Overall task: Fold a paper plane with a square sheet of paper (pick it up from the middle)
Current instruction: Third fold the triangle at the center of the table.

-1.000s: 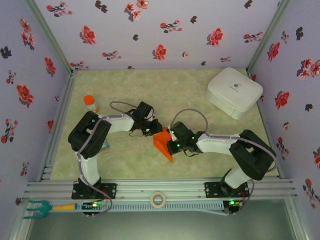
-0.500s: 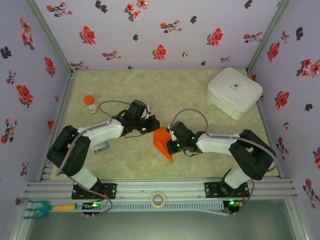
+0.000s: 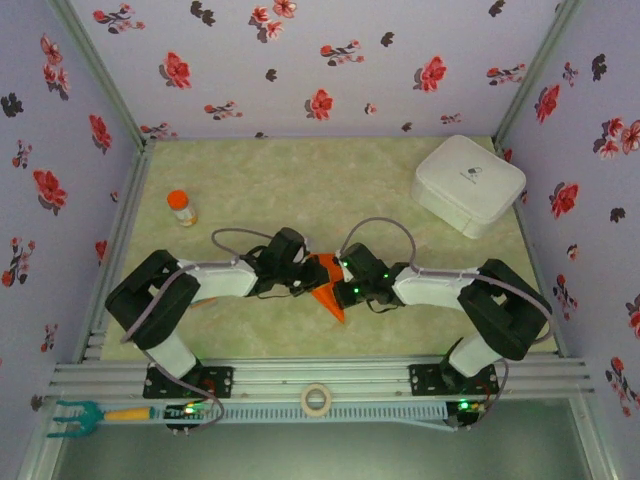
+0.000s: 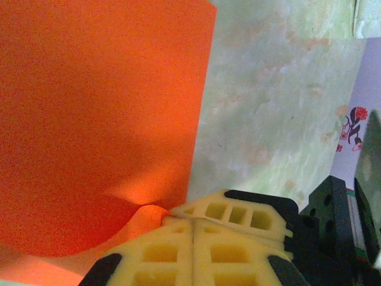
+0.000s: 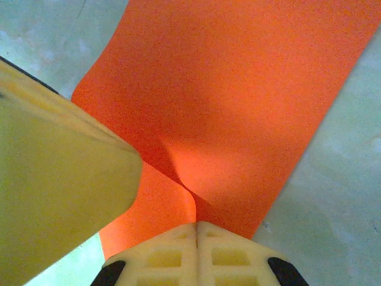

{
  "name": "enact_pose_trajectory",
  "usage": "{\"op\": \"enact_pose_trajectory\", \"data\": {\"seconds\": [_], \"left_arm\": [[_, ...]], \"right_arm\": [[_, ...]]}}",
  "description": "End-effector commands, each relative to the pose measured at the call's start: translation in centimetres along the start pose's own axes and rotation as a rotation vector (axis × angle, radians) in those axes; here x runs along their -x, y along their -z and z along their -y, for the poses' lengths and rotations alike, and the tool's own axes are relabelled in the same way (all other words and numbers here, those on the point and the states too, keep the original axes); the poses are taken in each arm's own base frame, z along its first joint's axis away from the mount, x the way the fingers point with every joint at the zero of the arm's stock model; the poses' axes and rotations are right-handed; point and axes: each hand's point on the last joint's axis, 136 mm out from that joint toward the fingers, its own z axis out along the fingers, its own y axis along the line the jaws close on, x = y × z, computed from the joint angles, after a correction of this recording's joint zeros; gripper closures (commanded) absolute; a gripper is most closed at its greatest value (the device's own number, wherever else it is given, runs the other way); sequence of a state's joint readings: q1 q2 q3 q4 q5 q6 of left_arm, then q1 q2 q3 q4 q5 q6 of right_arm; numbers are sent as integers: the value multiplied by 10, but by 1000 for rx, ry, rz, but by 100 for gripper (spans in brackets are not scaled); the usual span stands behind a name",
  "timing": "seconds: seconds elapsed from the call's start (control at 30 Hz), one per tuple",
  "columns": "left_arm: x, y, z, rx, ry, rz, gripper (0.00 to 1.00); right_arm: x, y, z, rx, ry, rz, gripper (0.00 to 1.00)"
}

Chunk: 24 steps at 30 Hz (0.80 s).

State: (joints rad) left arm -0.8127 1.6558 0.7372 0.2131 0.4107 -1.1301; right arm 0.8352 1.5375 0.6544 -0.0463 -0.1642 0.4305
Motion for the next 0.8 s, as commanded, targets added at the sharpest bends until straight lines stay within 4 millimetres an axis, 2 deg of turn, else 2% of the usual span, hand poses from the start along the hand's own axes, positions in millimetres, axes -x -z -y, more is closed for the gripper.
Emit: {"op": "enact_pose_trajectory", "data": {"seconds": [0.0, 0.37, 0.77], "left_arm": [[-2, -5, -6, 12, 21, 6, 100], [-13, -7, -34, 97, 41, -4, 100], [-26, -12, -77, 213, 61, -27, 100]], "right_arm": [[1, -1, 2, 5, -26, 4, 97], [1, 0, 2, 1, -23, 6, 97], [2, 1, 1, 6, -26, 7, 95]]}}
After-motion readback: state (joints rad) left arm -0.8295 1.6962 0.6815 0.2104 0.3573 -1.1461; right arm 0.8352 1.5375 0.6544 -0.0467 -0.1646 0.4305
